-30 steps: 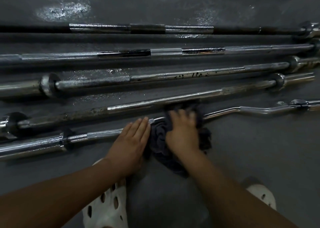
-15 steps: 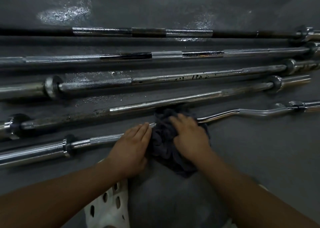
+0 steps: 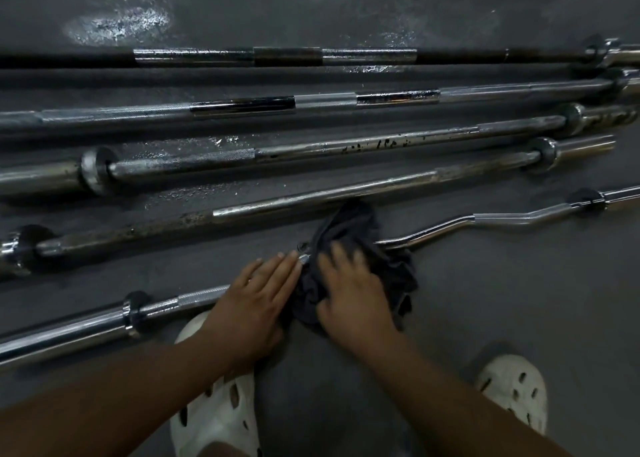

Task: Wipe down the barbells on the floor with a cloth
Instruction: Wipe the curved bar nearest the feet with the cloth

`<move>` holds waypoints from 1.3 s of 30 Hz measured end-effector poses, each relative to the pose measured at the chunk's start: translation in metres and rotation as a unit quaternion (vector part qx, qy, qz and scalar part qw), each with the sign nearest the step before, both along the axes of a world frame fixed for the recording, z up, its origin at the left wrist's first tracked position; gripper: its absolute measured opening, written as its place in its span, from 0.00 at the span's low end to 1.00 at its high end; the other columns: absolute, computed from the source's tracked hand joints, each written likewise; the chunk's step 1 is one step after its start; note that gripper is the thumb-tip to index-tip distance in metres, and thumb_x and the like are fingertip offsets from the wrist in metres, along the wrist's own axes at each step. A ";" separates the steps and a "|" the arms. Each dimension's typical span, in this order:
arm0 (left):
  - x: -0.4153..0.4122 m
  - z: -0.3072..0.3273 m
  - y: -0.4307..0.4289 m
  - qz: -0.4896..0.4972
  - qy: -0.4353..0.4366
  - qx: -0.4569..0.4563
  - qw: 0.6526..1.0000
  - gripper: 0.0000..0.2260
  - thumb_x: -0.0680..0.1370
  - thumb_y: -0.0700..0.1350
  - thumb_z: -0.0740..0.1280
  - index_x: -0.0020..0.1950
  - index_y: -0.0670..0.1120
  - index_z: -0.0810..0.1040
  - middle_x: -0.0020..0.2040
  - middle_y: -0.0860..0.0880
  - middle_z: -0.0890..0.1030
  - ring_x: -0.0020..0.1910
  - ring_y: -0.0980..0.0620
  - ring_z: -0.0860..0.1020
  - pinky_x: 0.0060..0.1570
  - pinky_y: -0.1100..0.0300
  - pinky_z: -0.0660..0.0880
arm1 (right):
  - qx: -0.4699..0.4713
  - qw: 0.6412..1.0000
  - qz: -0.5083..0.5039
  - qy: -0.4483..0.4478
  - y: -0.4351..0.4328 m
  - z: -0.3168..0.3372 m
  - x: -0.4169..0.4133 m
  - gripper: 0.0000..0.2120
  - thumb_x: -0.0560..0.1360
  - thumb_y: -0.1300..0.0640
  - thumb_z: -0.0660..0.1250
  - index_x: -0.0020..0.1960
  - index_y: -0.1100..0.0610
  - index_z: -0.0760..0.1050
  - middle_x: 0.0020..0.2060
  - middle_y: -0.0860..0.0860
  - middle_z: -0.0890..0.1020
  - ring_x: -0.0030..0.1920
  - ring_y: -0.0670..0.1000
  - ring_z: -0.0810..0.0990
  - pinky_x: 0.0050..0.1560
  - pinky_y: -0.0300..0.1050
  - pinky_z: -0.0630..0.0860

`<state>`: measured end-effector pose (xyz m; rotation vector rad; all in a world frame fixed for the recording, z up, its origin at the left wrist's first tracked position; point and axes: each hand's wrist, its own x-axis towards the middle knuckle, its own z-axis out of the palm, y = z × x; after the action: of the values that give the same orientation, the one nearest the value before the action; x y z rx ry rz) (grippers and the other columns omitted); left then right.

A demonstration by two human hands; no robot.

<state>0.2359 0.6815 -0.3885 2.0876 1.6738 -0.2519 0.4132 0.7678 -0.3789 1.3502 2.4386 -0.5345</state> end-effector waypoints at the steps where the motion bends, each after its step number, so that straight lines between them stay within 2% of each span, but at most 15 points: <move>1: -0.003 0.000 0.004 0.001 0.005 0.003 1.000 0.43 0.66 0.56 0.64 0.78 0.40 0.62 0.78 0.40 0.62 0.74 0.40 0.65 0.72 0.43 0.61 | -0.006 0.998 0.059 0.003 -0.003 -0.001 0.000 0.39 0.64 0.50 0.67 0.74 0.50 0.65 0.77 0.51 0.62 0.70 0.61 0.68 0.58 0.59 0.76; 3: -0.008 -0.001 0.010 -0.004 0.011 -0.002 1.000 0.45 0.65 0.57 0.65 0.79 0.40 0.61 0.78 0.40 0.62 0.74 0.41 0.65 0.72 0.43 0.61 | 0.013 0.998 0.065 -0.006 0.022 -0.002 0.016 0.38 0.64 0.49 0.68 0.74 0.48 0.65 0.77 0.50 0.62 0.69 0.58 0.69 0.58 0.56 0.76; 7: -0.010 0.000 0.013 -0.006 0.012 -0.018 1.000 0.47 0.64 0.58 0.64 0.80 0.40 0.57 0.80 0.40 0.55 0.74 0.41 0.64 0.71 0.45 0.63 | 0.032 0.982 -0.176 -0.059 0.049 0.000 0.033 0.35 0.71 0.50 0.69 0.75 0.56 0.65 0.78 0.53 0.59 0.74 0.64 0.60 0.65 0.60 0.72; 8: -0.010 0.000 0.012 -0.010 0.013 -0.020 1.000 0.47 0.64 0.58 0.64 0.80 0.40 0.57 0.80 0.40 0.55 0.74 0.41 0.64 0.71 0.44 0.64 | 0.024 0.985 -0.163 -0.051 0.044 0.003 0.022 0.35 0.71 0.51 0.69 0.75 0.57 0.65 0.78 0.54 0.58 0.74 0.66 0.59 0.66 0.60 0.71; 12: -0.010 0.000 0.012 -0.003 0.007 -0.011 1.000 0.47 0.62 0.57 0.65 0.79 0.41 0.59 0.80 0.41 0.57 0.73 0.41 0.66 0.70 0.45 0.63 | -0.017 0.997 0.072 -0.018 0.042 0.002 0.027 0.38 0.68 0.47 0.67 0.77 0.49 0.61 0.78 0.51 0.59 0.73 0.62 0.62 0.61 0.59 0.75; 14: -0.010 -0.001 0.012 -0.002 0.007 -0.007 1.000 0.47 0.62 0.56 0.65 0.79 0.41 0.59 0.80 0.41 0.57 0.74 0.42 0.65 0.71 0.46 0.62 | 0.012 0.998 -0.044 -0.043 0.066 -0.005 0.055 0.39 0.68 0.46 0.68 0.76 0.51 0.61 0.79 0.52 0.57 0.73 0.63 0.62 0.65 0.60 0.72; 17: -0.009 -0.002 0.012 0.001 0.008 -0.002 1.000 0.47 0.61 0.56 0.65 0.79 0.40 0.60 0.80 0.41 0.57 0.74 0.41 0.65 0.71 0.45 0.62 | 0.015 0.965 -0.257 -0.055 0.057 -0.003 0.051 0.37 0.70 0.47 0.69 0.75 0.59 0.64 0.80 0.55 0.48 0.72 0.67 0.61 0.70 0.58 0.66; 20: -0.009 -0.001 0.012 0.002 0.010 0.000 1.000 0.46 0.63 0.56 0.64 0.79 0.40 0.60 0.80 0.41 0.57 0.74 0.41 0.65 0.72 0.45 0.62 | -0.002 0.990 -0.142 -0.020 0.023 0.003 0.026 0.38 0.70 0.46 0.66 0.78 0.50 0.60 0.80 0.54 0.44 0.70 0.69 0.61 0.68 0.58 0.67; 22: -0.009 -0.002 0.013 -0.003 0.016 -0.001 1.000 0.45 0.64 0.54 0.63 0.79 0.40 0.59 0.80 0.40 0.57 0.74 0.41 0.65 0.71 0.45 0.63 | -0.006 0.998 -0.067 -0.015 0.033 0.002 0.047 0.39 0.69 0.45 0.64 0.79 0.45 0.57 0.80 0.54 0.50 0.66 0.69 0.66 0.66 0.59 0.69; 26: -0.001 -0.005 0.013 0.010 0.024 0.015 1.000 0.40 0.67 0.51 0.58 0.78 0.39 0.60 0.79 0.38 0.59 0.74 0.39 0.65 0.71 0.44 0.64 | 0.053 0.979 -0.160 -0.117 0.063 0.008 0.059 0.37 0.71 0.45 0.67 0.77 0.48 0.60 0.78 0.56 0.59 0.64 0.66 0.70 0.63 0.54 0.69; 29: 0.010 -0.005 0.018 0.007 0.011 0.027 1.000 0.38 0.69 0.51 0.61 0.78 0.38 0.61 0.79 0.39 0.58 0.76 0.40 0.63 0.73 0.45 0.60 | 0.069 0.995 -0.020 -0.070 0.028 0.013 0.003 0.34 0.67 0.49 0.67 0.73 0.49 0.66 0.74 0.53 0.67 0.65 0.62 0.69 0.58 0.54 0.69; 32: 0.012 -0.006 0.027 -0.022 -0.008 0.033 0.999 0.41 0.67 0.53 0.64 0.78 0.38 0.62 0.79 0.39 0.59 0.76 0.41 0.62 0.73 0.46 0.61 | 0.019 0.995 0.099 -0.028 0.028 0.007 0.013 0.35 0.64 0.50 0.66 0.72 0.48 0.69 0.74 0.52 0.68 0.70 0.61 0.70 0.61 0.55 0.71; 33: 0.012 -0.007 0.029 -0.022 -0.018 0.031 0.999 0.43 0.65 0.52 0.66 0.78 0.38 0.61 0.79 0.39 0.59 0.76 0.41 0.62 0.74 0.46 0.61 | 0.035 0.995 0.089 -0.037 0.042 0.003 0.030 0.36 0.64 0.49 0.66 0.73 0.49 0.69 0.75 0.52 0.68 0.69 0.61 0.71 0.61 0.54 0.71; 37: 0.010 -0.009 0.032 -0.021 -0.044 0.031 0.998 0.45 0.64 0.49 0.68 0.78 0.38 0.59 0.79 0.39 0.59 0.77 0.41 0.61 0.75 0.49 0.57 | 0.050 0.978 -0.189 -0.069 0.051 0.002 0.049 0.38 0.67 0.47 0.66 0.76 0.54 0.64 0.78 0.58 0.60 0.66 0.69 0.70 0.68 0.59 0.66; 39: 0.013 -0.010 0.039 -0.034 -0.063 0.032 0.997 0.45 0.64 0.49 0.68 0.79 0.38 0.59 0.79 0.38 0.59 0.77 0.41 0.61 0.75 0.48 0.59 | 0.051 0.986 -0.156 -0.037 0.024 -0.001 0.032 0.40 0.66 0.47 0.65 0.77 0.53 0.62 0.78 0.58 0.58 0.66 0.72 0.67 0.68 0.62 0.66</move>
<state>0.2488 0.7208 -0.3987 2.1613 1.5583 -0.0862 0.4451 0.7920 -0.3795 1.7775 2.2337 -0.4269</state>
